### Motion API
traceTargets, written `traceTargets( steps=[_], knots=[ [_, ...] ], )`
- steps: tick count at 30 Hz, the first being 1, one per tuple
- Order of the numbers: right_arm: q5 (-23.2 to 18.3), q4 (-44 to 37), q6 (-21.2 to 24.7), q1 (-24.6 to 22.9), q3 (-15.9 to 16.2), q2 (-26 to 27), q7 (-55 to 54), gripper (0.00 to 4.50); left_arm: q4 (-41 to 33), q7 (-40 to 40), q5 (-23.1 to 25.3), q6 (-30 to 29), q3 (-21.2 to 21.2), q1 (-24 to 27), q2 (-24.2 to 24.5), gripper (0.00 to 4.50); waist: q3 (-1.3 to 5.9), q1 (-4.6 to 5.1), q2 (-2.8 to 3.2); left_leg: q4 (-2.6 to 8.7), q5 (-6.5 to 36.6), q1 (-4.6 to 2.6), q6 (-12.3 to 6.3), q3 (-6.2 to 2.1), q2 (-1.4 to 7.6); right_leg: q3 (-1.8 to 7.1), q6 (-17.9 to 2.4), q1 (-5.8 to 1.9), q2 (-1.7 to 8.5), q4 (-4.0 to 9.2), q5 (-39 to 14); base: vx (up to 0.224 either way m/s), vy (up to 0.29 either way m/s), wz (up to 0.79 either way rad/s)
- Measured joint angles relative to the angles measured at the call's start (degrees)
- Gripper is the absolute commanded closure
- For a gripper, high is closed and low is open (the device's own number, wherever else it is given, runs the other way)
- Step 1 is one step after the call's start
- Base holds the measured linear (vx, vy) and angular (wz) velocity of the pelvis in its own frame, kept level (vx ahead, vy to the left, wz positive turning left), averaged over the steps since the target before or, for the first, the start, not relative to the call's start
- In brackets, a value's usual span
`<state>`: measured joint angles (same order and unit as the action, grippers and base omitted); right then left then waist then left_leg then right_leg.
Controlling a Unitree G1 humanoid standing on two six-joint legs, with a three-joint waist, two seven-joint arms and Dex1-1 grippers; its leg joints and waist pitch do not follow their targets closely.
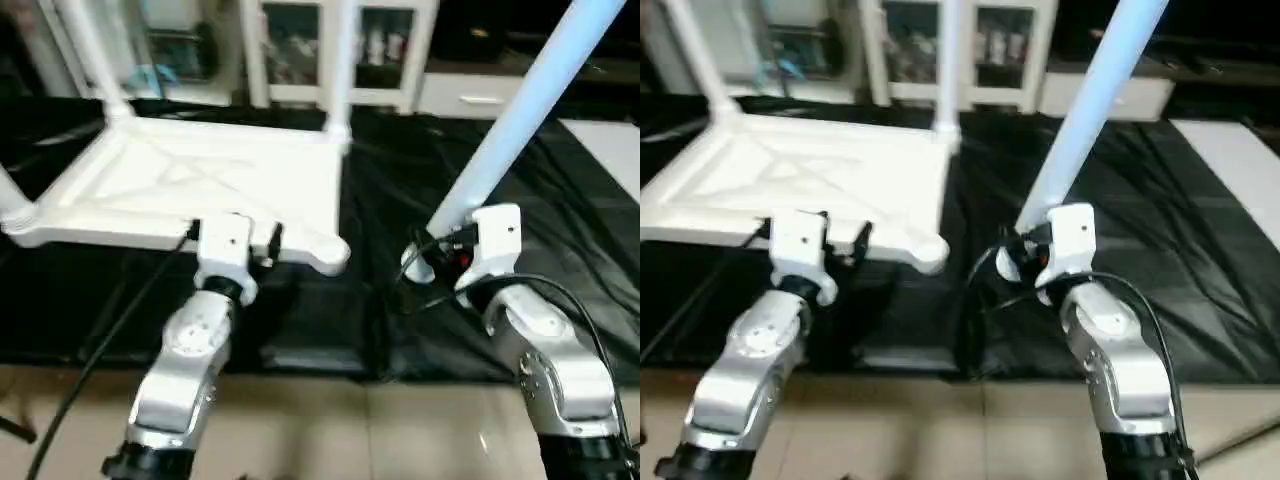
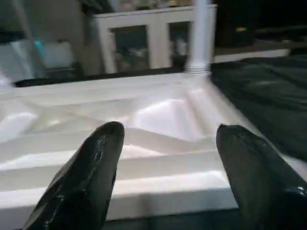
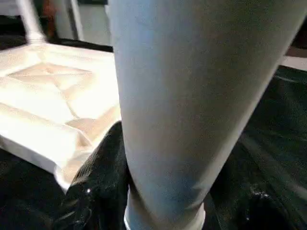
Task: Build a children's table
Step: Move to table
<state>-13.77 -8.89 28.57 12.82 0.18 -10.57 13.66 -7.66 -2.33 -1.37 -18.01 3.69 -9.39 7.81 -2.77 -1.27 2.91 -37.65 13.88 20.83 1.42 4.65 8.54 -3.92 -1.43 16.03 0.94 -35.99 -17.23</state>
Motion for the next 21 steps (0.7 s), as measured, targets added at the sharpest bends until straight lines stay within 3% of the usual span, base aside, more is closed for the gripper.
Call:
traceTargets(
  steps=[1, 2, 3, 4, 5, 6, 7, 8, 9, 10, 11, 12, 13, 14, 15, 16, 17, 18, 19, 20, 21],
  knots=[
    [-0.1, -0.1, 0.0, 0.2, 1.2, 0.5, 0.3, 2.65, 0.3, 0.0, 0.0, 0.0, -0.7, 0.1, 0.7, 0.99, 0.04, 0.63, -0.52, 0.09, 0.4, -0.29, -0.28, 0.01, -0.69, 0.12, -1.4, 0.72, 0.60, -2.23, -0.9, 0.170, 0.068, 0.00],
    [-0.1, -0.4, 0.0, 0.3, 1.7, 0.5, 0.5, 2.65, 0.6, 0.0, 0.1, 0.0, -1.7, 0.1, 0.8, 0.99, 0.16, 1.24, -0.74, 0.06, 1.0, -0.65, -0.66, 0.03, -1.13, 0.26, -1.0, 2.33, 1.00, -5.35, -1.3, 0.170, 0.068, 0.00],
    [-0.1, -0.4, 0.0, 0.3, 1.5, 0.3, 0.5, 2.65, 0.6, 0.0, 0.1, 0.0, -1.7, 0.1, 0.7, 0.99, 0.18, 1.40, -0.73, 0.12, 1.3, -1.02, -0.90, 0.24, -1.25, 0.15, -0.4, 3.49, 1.22, -6.52, -1.2, 0.157, 0.056, 0.08],
    [-0.1, -0.4, 0.0, 0.2, 1.3, 0.2, 0.5, 2.65, 0.6, 0.0, 0.1, 0.0, -1.6, 0.0, 0.6, 0.99, 0.26, 1.79, -0.90, 0.25, 1.6, -1.33, -1.20, 0.52, -1.69, 0.15, 0.5, 4.89, 1.69, -6.78, -0.7, 0.147, 0.027, 0.03],
    [-0.1, -0.5, 0.0, 0.2, 1.1, 0.2, 0.4, 2.65, 0.7, 0.0, 0.1, 0.1, -1.5, -0.1, 0.4, 0.99, 0.37, 2.48, -1.51, 0.60, 1.9, -1.98, -1.20, 0.97, -2.51, 0.32, 1.7, 6.50, 2.61, -6.39, 0.1, 0.147, 0.027, 0.03],
    [-0.1, -0.5, 0.1, 0.1, 0.9, 0.2, 0.4, 2.65, 0.7, -0.1, 0.1, 0.1, -1.2, -0.1, 0.4, 0.99, 0.33, 2.37, -2.50, 0.96, 2.3, -2.99, -0.74, 2.79, -2.62, 0.67, 1.3, 7.52, 3.23, -4.87, 0.9, 0.140, -0.035, -0.11],
    [-0.1, -0.6, 0.1, 0.1, 0.7, 0.1, 0.4, 2.65, 0.7, -0.1, 0.1, 0.2, -1.2, -0.1, 0.3, 0.99, 0.26, 2.42, -3.65, 1.08, 2.8, -3.91, -0.29, 4.59, -2.95, 1.14, 0.7, 7.63, 4.05, -3.01, 3.5, 0.171, -0.102, -0.24],
    [-0.1, -0.6, 0.1, -0.6, 0.2, -0.7, 0.3, 2.65, 1.2, -0.1, 0.1, 0.3, -0.8, -0.2, -0.4, 0.99, 0.11, 1.74, -4.00, 0.35, 4.0, -5.05, -0.39, 6.73, -2.24, 3.28, 0.1, 7.02, 2.82, -3.34, 3.5, 0.171, -0.102, -0.24],
    [0.0, -0.4, 0.2, -1.1, -0.4, -1.3, 0.1, 2.65, 1.2, -0.3, 0.1, 0.3, 0.3, -0.2, -1.0, 0.99, 0.02, 0.86, -3.99, -0.77, 5.5, -5.57, -2.89, 6.16, -2.33, 5.19, -0.1, 6.32, 1.29, -2.89, 3.3, 0.213, -0.109, -0.40],
    [0.2, -0.5, 0.2, -1.6, -1.0, -1.7, 0.1, 2.65, 1.2, -0.6, 0.1, 0.3, 1.4, -0.4, -1.5, 0.99, -0.20, 0.31, -4.11, -3.47, 5.5, -4.91, -3.11, 4.04, -3.01, 6.47, -0.3, 5.40, 0.15, -2.23, 3.3, 0.182, -0.055, -0.37],
    [0.4, -0.5, 0.2, -1.7, -1.9, -2.1, 0.1, 2.65, 1.2, -0.8, 0.1, 0.5, 2.3, -0.7, -1.6, 0.99, 0.06, 0.12, -3.62, -6.38, 5.3, -3.28, -2.96, 1.96, -4.20, 6.42, -0.4, 4.39, 0.05, -1.26, 3.3, 0.182, -0.055, -0.37],
    [0.5, -0.5, 0.2, -1.3, -2.1, -2.2, 0.2, 2.65, 1.1, -0.9, 0.1, 0.5, 2.2, -0.8, -1.4, 0.99, 0.09, 0.24, -3.51, -6.66, 5.0, -1.79, -2.58, 1.06, -4.70, 6.18, -0.5, 3.78, -0.02, -0.69, 3.2, 0.139, -0.024, -0.07],
    [0.4, -0.6, 0.1, -1.2, -2.0, -2.3, 0.4, 2.65, 1.1, -0.9, 0.2, 0.6, 2.1, -0.8, -1.2, 0.99, 0.16, 0.16, -3.32, -5.89, 4.7, -0.44, -2.22, 0.62, -4.57, 5.92, -0.5, 3.21, -0.28, -0.37, 3.0, 0.127, 0.004, 0.01],
    [0.4, -0.7, 0.1, -1.2, -1.9, -2.4, 0.7, 2.65, 1.1, -0.9, 0.3, 0.6, 1.7, -0.8, -1.2, 0.99, 0.11, 0.04, -2.44, -3.00, 4.2, 0.74, -1.51, 0.15, -3.77, 5.07, -0.4, 2.28, -0.99, 0.14, 2.6, 0.127, 0.004, 0.01],
    [0.4, -0.9, 0.1, -1.2, -1.8, -2.5, 1.2, 2.65, 1.1, -0.9, 0.4, 0.6, 1.6, -0.7, -1.1, 0.99, 0.14, 0.06, -1.22, 0.13, 4.0, 1.16, -1.64, 0.14, -2.40, 4.04, -0.3, 1.62, -1.93, 0.47, 2.2, 0.138, 0.073, 0.08],
    [0.4, -0.9, 0.1, -1.1, -1.4, -2.6, 1.6, 2.65, 1.1, -1.0, 0.4, 0.8, 1.5, -0.6, -1.1, 0.99, 0.01, 0.13, -0.25, 0.26, 0.4, 1.24, -1.45, -0.11, -1.40, 2.96, 0.0, 0.96, -2.32, 0.30, 1.7, 0.159, 0.137, -0.02],
    [-0.1, -0.8, 0.1, -1.0, -0.2, -2.4, 2.9, 2.65, 1.1, -1.6, -0.2, 1.0, 0.7, 0.1, -0.7, 0.99, 0.01, 0.59, 0.04, -0.16, -0.6, 0.99, -1.03, -0.37, -1.00, 1.46, 0.3, 0.90, -1.55, 0.12, 1.1, 0.159, 0.137, -0.02],
    [-0.6, -0.8, 0.1, -0.6, 0.9, -2.5, 4.3, 2.65, 1.1, -2.6, -1.0, 0.9, 0.1, 0.4, -0.4, 0.99, 0.11, 1.20, -0.47, -0.11, -0.3, 1.05, -1.39, -0.36, -1.56, 1.34, -1.1, 1.50, -0.80, -1.35, 0.2, 0.171, 0.130, -0.05],
    [-1.5, -0.8, 0.1, -0.1, 1.2, -2.7, 5.5, 2.65, 1.1, -3.7, -1.7, 0.9, -0.6, 0.7, 0.5, 0.99, 0.22, 1.58, -0.80, -0.17, -0.1, 1.15, -1.73, -0.36, -2.13, 1.42, -0.9, 2.57, 0.14, -3.05, 0.3, 0.159, 0.085, 0.03],
    [-2.8, -1.1, 0.2, 0.3, 1.2, -4.0, 7.6, 2.65, 0.9, -6.0, -3.0, 1.8, -0.9, 1.2, 1.5, 0.70, 0.39, 1.61, -1.03, -0.47, -0.1, 1.24, -1.68, -0.51, -2.85, 1.94, 0.7, 3.90, 1.42, -4.06, 1.3, 0.159, 0.085, 0.03],
    [-3.5, -1.3, 0.3, 0.3, 0.8, -4.6, 8.7, 2.65, 0.5, -7.5, -3.9, 2.3, -1.1, 1.6, 2.0, 0.70, 0.58, 1.38, -1.40, -0.56, -0.1, 1.31, -1.74, -0.67, -3.53, 2.70, 2.5, 4.69, 2.32, -3.02, 2.1, 0.073, 0.059, -0.11]
  ],
)
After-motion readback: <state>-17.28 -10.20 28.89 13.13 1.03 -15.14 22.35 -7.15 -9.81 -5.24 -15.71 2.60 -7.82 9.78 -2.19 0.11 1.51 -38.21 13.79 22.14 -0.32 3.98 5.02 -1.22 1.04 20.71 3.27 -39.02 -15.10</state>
